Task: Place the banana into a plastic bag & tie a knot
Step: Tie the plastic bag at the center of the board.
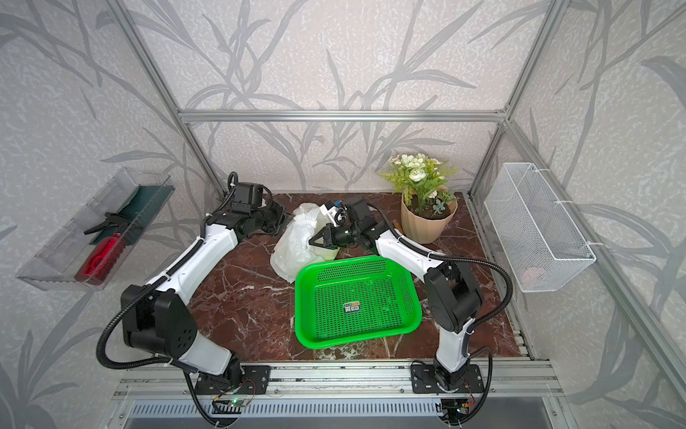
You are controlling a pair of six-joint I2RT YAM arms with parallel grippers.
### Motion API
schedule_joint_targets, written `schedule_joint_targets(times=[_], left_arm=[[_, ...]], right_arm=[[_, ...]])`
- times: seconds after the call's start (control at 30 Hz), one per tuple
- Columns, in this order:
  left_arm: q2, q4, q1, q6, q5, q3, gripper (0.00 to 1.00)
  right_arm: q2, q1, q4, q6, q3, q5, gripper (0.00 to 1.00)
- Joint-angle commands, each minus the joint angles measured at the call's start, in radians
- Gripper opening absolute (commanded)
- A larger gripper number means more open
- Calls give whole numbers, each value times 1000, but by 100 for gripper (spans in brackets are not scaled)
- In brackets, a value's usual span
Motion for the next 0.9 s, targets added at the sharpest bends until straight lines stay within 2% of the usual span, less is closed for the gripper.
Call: schedule_joint_targets(times=[0.0, 0.27, 0.63, 0.77, 0.87], left_arm=[[0, -27, 1, 28, -32, 44, 0], [56, -97, 37, 107, -95, 183, 0], [189, -85, 140, 168, -137, 365, 0], [203, -45, 192, 165, -141, 363, 0], [200, 5, 238, 141, -131, 319, 0]], right_arm=[[-26, 4, -77, -61, 19, 29, 0], [-27, -13, -314, -206, 110, 172, 0], [83, -24, -589, -356, 379, 440, 0], [110, -36, -671, -395, 401, 557, 0], [113, -65, -690, -394, 356, 592, 0]])
